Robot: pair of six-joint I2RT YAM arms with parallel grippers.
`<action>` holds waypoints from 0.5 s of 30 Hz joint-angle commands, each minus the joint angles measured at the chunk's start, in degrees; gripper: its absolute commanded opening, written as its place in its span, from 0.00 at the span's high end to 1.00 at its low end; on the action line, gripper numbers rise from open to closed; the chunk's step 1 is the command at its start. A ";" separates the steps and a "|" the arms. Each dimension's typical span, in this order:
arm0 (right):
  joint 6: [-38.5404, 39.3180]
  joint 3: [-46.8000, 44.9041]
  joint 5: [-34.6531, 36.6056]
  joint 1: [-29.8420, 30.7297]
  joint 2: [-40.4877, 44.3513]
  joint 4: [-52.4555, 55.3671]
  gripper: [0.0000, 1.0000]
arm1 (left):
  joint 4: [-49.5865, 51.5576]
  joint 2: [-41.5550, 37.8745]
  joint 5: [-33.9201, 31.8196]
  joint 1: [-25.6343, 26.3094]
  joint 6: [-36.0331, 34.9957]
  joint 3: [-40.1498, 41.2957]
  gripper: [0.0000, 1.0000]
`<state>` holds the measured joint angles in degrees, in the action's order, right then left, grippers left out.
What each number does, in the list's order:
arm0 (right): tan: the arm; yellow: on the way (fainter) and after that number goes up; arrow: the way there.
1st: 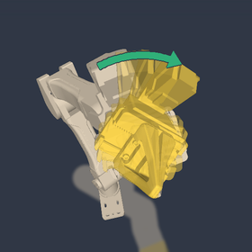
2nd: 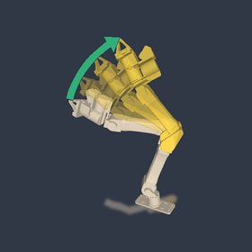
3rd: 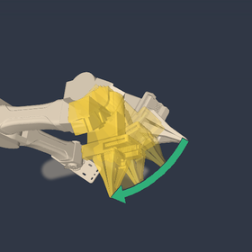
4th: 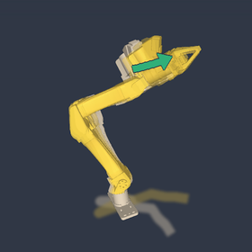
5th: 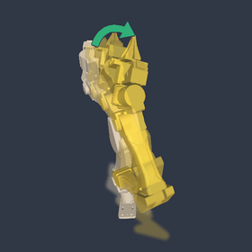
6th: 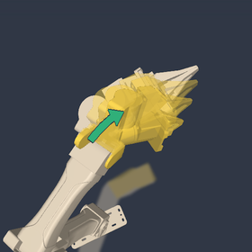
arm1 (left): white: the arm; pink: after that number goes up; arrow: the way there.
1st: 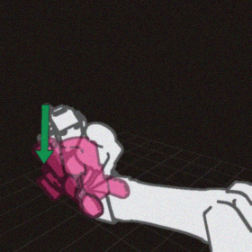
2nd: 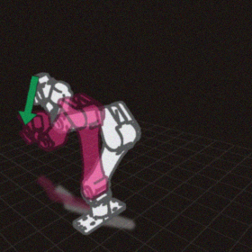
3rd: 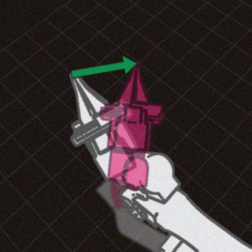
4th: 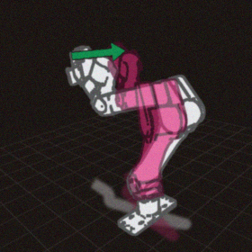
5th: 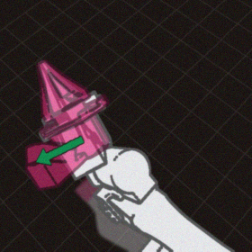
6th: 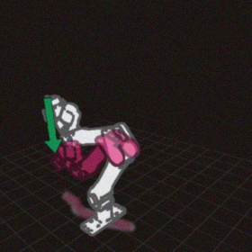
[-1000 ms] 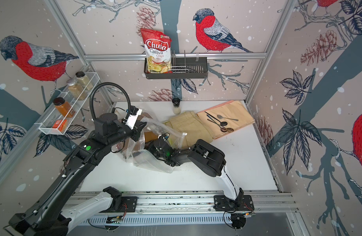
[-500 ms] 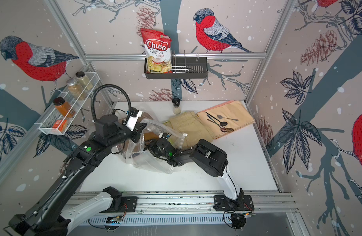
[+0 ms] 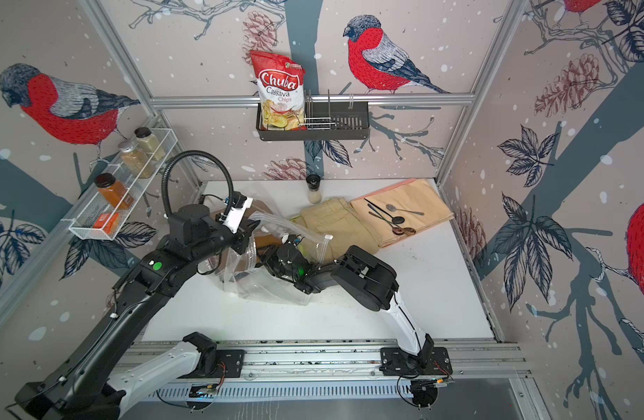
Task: Take the trousers out of the vacuum bag
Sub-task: Take out the trousers from the vacuum bag.
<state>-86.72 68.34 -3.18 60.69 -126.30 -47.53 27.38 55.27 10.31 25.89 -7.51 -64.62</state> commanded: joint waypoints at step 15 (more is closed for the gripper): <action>7.92 7.86 6.13 2.07 -3.46 -4.84 0.43 | 1.10 -1.12 -1.27 0.03 -1.38 -0.42 1.00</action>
<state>-82.61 75.24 1.30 62.33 -130.78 -48.29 27.68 54.35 8.97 25.89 -7.90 -64.64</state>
